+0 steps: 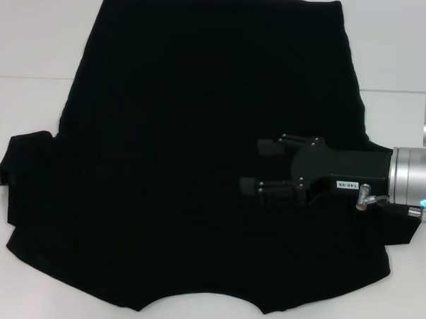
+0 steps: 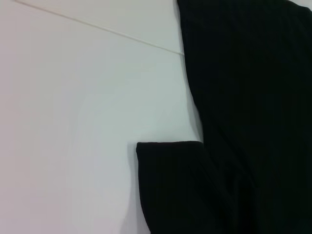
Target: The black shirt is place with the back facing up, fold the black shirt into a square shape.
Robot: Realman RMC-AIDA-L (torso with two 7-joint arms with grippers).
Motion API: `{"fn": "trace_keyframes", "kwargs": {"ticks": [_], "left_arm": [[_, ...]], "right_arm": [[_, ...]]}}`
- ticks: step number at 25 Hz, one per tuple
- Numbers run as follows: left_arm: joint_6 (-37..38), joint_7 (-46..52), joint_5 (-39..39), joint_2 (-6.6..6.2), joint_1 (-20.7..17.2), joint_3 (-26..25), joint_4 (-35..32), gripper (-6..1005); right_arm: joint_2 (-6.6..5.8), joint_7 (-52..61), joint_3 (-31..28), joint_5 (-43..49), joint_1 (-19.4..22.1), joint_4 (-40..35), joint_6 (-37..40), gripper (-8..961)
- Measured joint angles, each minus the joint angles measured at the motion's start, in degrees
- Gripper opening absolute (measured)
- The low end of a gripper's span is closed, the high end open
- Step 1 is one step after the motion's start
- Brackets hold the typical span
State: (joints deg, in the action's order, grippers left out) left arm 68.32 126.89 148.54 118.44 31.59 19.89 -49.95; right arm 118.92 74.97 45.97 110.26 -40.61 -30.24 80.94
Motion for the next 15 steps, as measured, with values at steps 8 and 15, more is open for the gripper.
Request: {"fn": "trace_keyframes", "kwargs": {"ticks": [8, 15], "left_arm": [[-1.7, -0.2, 0.0, -0.22, 0.5, 0.7, 0.6, 19], [-5.6, -0.9, 0.0, -0.31, 0.8, 0.7, 0.6, 2]], "right_arm": [[0.00, 0.2, 0.0, -1.0, 0.1, 0.2, -0.2, 928], [0.35, 0.3, 0.0, -2.2, 0.2, 0.5, -0.3, 929]]}}
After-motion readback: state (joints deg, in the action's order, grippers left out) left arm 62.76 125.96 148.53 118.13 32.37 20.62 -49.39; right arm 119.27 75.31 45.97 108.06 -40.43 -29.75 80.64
